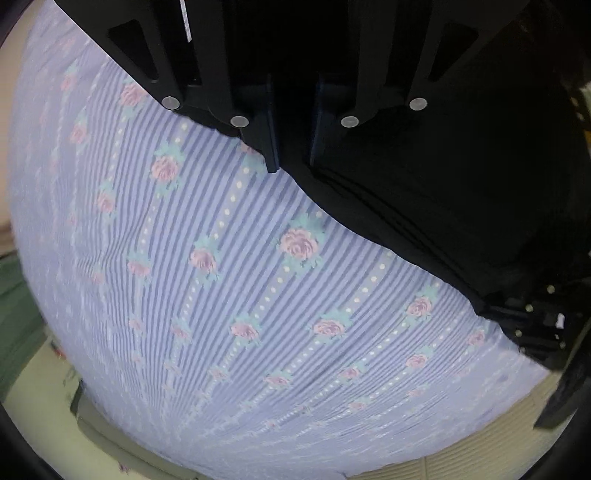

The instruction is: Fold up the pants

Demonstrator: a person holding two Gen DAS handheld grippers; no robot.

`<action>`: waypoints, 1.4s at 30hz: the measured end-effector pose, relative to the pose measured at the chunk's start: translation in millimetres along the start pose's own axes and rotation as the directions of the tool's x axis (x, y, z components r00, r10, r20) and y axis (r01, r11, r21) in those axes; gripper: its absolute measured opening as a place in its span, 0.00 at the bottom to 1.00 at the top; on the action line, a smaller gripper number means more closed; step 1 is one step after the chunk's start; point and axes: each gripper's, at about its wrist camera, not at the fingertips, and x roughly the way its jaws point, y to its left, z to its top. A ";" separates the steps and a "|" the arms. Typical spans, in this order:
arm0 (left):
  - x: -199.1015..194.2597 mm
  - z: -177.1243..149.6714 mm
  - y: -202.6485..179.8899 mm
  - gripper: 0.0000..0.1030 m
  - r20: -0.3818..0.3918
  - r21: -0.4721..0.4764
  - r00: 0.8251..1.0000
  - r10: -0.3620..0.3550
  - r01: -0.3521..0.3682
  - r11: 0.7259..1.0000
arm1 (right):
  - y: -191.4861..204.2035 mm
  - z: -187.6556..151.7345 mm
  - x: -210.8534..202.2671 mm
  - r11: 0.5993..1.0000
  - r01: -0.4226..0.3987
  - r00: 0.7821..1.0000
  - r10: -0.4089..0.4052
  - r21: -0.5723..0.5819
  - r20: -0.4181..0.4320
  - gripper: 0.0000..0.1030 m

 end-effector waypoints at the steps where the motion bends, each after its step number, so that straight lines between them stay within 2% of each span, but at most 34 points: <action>1: -8.5 -1.5 2.5 0.17 0.017 -0.021 1.000 0.007 -0.006 1.000 | -0.2 0.3 -3.7 1.000 0.019 1.000 -0.019 0.004 0.010 0.32; 2: -15.7 -3.4 4.3 0.18 0.028 -0.037 0.999 0.018 -0.017 0.999 | -2.2 -0.8 -8.5 0.999 0.035 0.999 -0.036 0.018 0.026 0.46; 3: -23.8 -5.8 5.2 0.21 0.039 -0.052 0.999 0.038 -0.036 0.998 | -5.8 -3.0 -15.7 0.998 0.039 0.998 -0.041 0.044 0.046 0.51; 8: -72.8 -31.1 -4.2 0.26 0.073 -0.122 0.985 0.158 -0.149 0.981 | -11.0 -17.1 -56.3 0.982 0.039 0.992 -0.059 0.184 0.107 0.51; 11: -100.3 -54.0 -9.3 0.47 0.085 -0.196 0.971 0.221 -0.202 0.960 | 13.5 -28.9 -79.0 0.982 0.032 0.990 -0.057 0.187 0.131 0.51; 12: -109.8 -63.2 -10.8 0.58 0.088 -0.233 0.965 0.249 -0.223 0.947 | 24.9 -32.8 -86.5 0.981 0.035 0.988 -0.062 0.192 0.140 0.51; 14: -123.3 -81.6 -12.8 0.61 0.086 -0.303 0.956 0.281 -0.244 0.921 | 45.2 -38.9 -96.0 0.976 0.032 0.987 -0.064 0.215 0.145 0.51; 17: -133.5 -118.0 -12.2 0.61 0.028 -0.370 0.941 0.338 -0.304 0.878 | 74.8 -50.4 -106.4 0.968 -0.023 0.989 -0.015 0.249 0.148 0.52; 19: -136.6 -141.2 -8.2 0.61 -0.041 -0.399 0.912 0.407 -0.389 0.830 | 91.7 -48.6 -105.6 0.971 -0.049 0.989 0.015 0.233 0.144 0.51; 20: -138.4 -152.3 -4.0 0.61 -0.077 -0.428 0.896 0.438 -0.426 0.797 | 101.5 -46.3 -105.3 0.975 -0.058 0.989 0.026 0.215 0.148 0.52; 21: -141.0 -159.5 -0.5 0.61 -0.097 -0.454 0.887 0.451 -0.442 0.774 | 109.5 -37.9 -104.0 0.980 -0.069 0.987 0.039 0.187 0.158 0.51; 22: -145.9 -171.7 5.5 0.61 -0.122 -0.512 0.878 0.462 -0.455 0.729 | 116.9 -27.9 -101.7 0.985 -0.085 0.983 0.058 0.151 0.174 0.51; 25: -150.8 -191.5 9.6 0.61 -0.182 -0.594 0.848 0.498 -0.498 0.632 | 134.2 19.3 -93.1 0.985 -0.170 0.962 0.163 0.014 0.220 0.52; 27: -155.3 -205.4 9.5 0.61 -0.216 -0.630 0.828 0.518 -0.523 0.574 | 147.1 55.0 -85.0 0.965 -0.240 0.942 0.257 -0.101 0.215 0.52; 28: -160.0 -214.6 9.8 0.61 -0.233 -0.651 0.820 0.522 -0.530 0.544 | 159.0 74.9 -80.5 0.949 -0.269 0.931 0.300 -0.164 0.208 0.52; 29: -163.8 -221.9 9.6 0.61 -0.238 -0.672 0.823 0.515 -0.523 0.525 | 167.8 94.1 -75.3 0.930 -0.294 0.920 0.337 -0.219 0.200 0.52; 31: -165.3 -235.0 6.8 0.61 -0.257 -0.717 0.824 0.505 -0.513 0.472 | 192.4 133.5 -62.7 0.867 -0.366 0.892 0.430 -0.337 0.138 0.52; 34: -164.0 -251.1 1.8 0.61 -0.281 -0.765 0.825 0.489 -0.501 0.404 | 234.5 183.8 -41.6 0.754 -0.430 0.860 0.510 -0.496 0.029 0.52; 35: -163.2 -254.1 -0.2 0.61 -0.293 -0.777 0.824 0.484 -0.501 0.381 | 247.8 191.3 -37.5 0.729 -0.435 0.857 0.516 -0.529 0.006 0.52; 38: -160.3 -266.2 -5.1 0.61 -0.325 -0.836 0.830 0.454 -0.476 0.271 | 286.6 224.3 -6.5 0.619 -0.472 0.849 0.510 -0.627 -0.136 0.52; 39: -158.7 -270.7 -6.0 0.60 -0.336 -0.854 0.831 0.444 -0.468 0.229 | 294.2 228.5 -0.1 0.594 -0.473 0.851 0.499 -0.650 -0.163 0.52; 40: -156.9 -276.9 -7.5 0.60 -0.339 -0.880 0.837 0.429 -0.444 0.171 | 303.1 233.0 8.1 0.562 -0.468 0.856 0.480 -0.682 -0.193 0.52; 42: -152.7 -283.3 -9.1 0.61 -0.330 -0.909 0.850 0.411 -0.403 0.102 | 322.1 236.2 23.4 0.486 -0.486 0.851 0.453 -0.726 -0.267 0.52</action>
